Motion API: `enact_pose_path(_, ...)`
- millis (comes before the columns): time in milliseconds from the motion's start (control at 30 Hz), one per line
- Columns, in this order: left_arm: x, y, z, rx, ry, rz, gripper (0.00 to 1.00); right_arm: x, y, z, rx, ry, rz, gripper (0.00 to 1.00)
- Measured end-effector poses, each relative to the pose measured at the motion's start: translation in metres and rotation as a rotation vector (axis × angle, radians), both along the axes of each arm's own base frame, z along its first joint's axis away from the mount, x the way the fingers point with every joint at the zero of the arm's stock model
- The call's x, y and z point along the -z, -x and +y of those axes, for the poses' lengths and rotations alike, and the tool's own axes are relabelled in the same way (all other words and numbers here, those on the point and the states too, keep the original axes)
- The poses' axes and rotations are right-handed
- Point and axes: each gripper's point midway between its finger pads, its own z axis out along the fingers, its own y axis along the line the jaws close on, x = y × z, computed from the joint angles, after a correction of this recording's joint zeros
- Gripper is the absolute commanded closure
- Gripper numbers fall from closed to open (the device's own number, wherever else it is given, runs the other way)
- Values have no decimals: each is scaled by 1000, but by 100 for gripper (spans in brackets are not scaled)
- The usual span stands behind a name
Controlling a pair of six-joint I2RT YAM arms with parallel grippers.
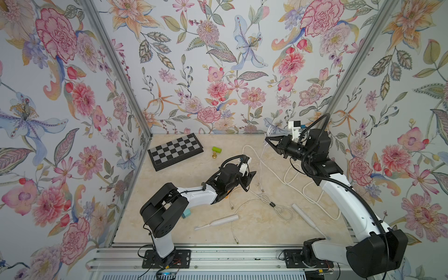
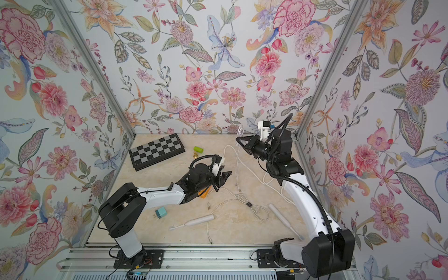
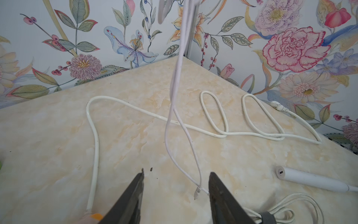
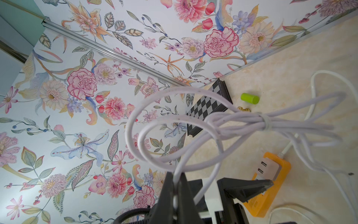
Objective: Charge the electric toothbrush
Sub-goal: Pick up the charging cable from the center of the board.
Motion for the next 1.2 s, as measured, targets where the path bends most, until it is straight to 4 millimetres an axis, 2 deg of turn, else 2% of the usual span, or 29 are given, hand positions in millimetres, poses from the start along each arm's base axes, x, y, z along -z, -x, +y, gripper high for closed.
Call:
enact_pose_path(267,3,35,-29,62,62,109,47,-24,13,0,55,-55,-59,100)
enact_pose_path(367,10,42,-38,68,99,180,48,-27,16,-4,91,-94,-61,100)
enact_pose_path(533,37,38,-36,16,93,263,48,-30,18,-11,158,-136,-59,100)
enact_pose_path(600,41,35,-32,-11,73,259,47,-33,19,-13,170,-143,-68,100)
enact_pose_path(933,44,13,-10,-57,-43,176,48,-47,25,-11,137,-150,-99,100)
enact_pose_path(1100,36,8,-19,-13,-50,156,49,-53,26,-11,129,-141,-122,100)
enact_pose_path(1200,45,9,-22,3,-64,167,51,-57,27,-11,129,-140,-134,100)
